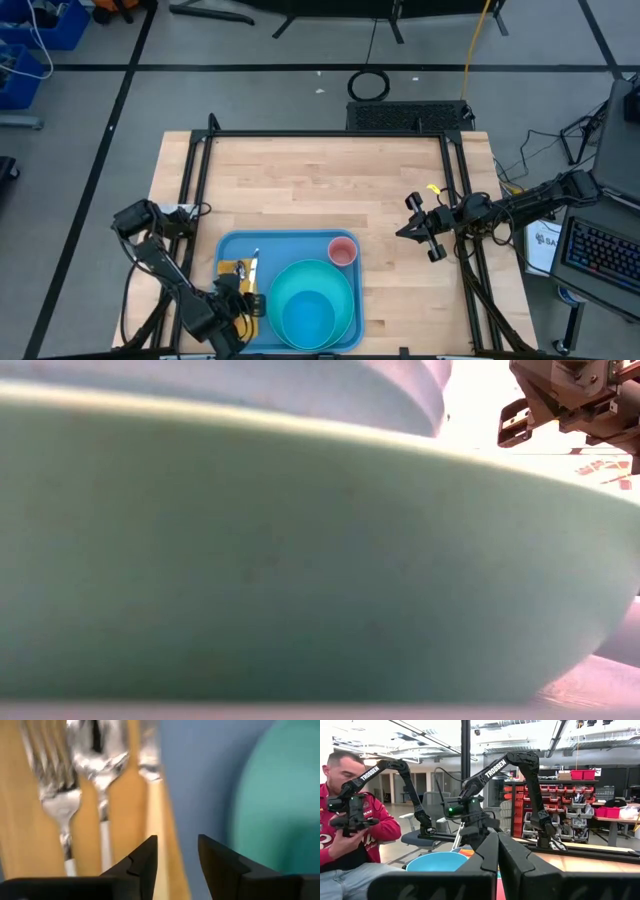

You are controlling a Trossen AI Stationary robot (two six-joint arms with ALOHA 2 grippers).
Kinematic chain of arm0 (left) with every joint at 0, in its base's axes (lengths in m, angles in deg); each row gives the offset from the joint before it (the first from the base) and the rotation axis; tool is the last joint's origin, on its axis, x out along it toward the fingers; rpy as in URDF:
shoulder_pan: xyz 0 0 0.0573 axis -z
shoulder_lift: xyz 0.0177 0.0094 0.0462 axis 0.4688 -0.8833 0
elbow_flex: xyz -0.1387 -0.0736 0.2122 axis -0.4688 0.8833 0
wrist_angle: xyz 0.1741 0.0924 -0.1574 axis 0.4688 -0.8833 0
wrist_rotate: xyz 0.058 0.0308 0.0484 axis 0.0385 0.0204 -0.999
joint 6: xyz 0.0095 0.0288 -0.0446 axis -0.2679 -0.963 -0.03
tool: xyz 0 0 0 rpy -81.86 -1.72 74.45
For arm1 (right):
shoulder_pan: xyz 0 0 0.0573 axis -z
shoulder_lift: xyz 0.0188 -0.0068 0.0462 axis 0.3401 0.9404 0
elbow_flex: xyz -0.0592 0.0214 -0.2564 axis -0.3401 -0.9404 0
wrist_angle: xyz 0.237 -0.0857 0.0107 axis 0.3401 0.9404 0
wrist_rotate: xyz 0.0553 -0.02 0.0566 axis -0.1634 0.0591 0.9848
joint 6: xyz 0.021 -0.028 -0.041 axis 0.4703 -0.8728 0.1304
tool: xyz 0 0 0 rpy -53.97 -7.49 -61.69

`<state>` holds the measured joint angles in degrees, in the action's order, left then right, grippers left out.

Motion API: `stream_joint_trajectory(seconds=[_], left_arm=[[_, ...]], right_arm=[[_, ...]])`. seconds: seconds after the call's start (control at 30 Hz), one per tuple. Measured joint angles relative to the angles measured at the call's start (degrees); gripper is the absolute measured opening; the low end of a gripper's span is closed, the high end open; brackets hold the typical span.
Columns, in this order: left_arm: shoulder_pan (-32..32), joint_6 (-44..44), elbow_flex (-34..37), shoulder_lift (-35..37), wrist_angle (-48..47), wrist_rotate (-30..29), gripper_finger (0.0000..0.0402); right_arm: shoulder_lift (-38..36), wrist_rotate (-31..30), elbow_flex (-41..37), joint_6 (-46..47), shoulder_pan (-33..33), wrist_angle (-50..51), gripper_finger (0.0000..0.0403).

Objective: Set up tray
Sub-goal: Put the light yellow table knife to the right of the orange spoon on the yellow table napkin

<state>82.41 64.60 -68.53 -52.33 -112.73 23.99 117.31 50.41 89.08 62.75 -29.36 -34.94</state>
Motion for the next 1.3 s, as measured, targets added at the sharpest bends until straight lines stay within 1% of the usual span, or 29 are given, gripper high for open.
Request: stream_joint_trajectory(seconds=[0.07,0.17,0.27,0.4,0.47,0.57,0.73,0.9,1.03,1.13,1.27,1.3], left_arm=[[0.0,-2.5,-1.4,0.0,-2.9,-3.2,0.0138],[-0.4,-5.2,-1.7,0.1,-5.5,-7.6,0.0128],[-0.8,-6.3,-1.7,0.1,-6.0,-7.8,0.012],[-2.5,-12.9,-1.7,0.1,-5.0,-8.9,0.0109],[-3.4,-13.5,-1.4,0.1,-5.3,-8.1,0.0105],[-5.2,-14.7,-0.3,0.1,-5.5,-5.1,0.0102],[-8.1,-21.7,0.1,0.1,-5.0,-4.7,0.0102],[-10.4,-30.0,0.1,0.1,-3.0,-2.0,0.0101],[-10.5,-31.0,0.1,0.1,-2.9,-1.5,0.0099],[-10.5,-31.8,0.1,0.1,-2.8,-0.1,0.0077],[-10.6,-35.4,0.1,0.1,-2.7,0.0,0.0016],[-10.8,-36.9,0.1,0.1,-2.7,0.1,0.0008]], right_arm=[[0.0,0.0,0.0,0.0,0.0,0.0,0.0],[0.0,0.0,0.0,0.0,0.0,0.0,0.0],[0.0,0.0,0.0,0.0,0.0,0.0,0.0],[0.0,0.0,0.0,0.0,0.0,0.0,0.0],[0.0,0.0,0.0,0.0,0.0,0.0,0.0],[0.0,0.0,0.0,0.0,0.0,0.0,0.0],[0.0,0.0,0.0,0.0,0.0,0.0,0.0],[0.0,0.0,0.0,0.0,0.0,0.0,0.0],[0.0,0.0,0.0,0.0,0.0,0.0,0.0],[0.0,0.0,0.0,0.0,0.0,0.0,0.0],[0.0,0.0,0.0,0.0,0.0,0.0,0.0],[0.0,0.0,0.0,0.0,0.0,0.0,0.0]])
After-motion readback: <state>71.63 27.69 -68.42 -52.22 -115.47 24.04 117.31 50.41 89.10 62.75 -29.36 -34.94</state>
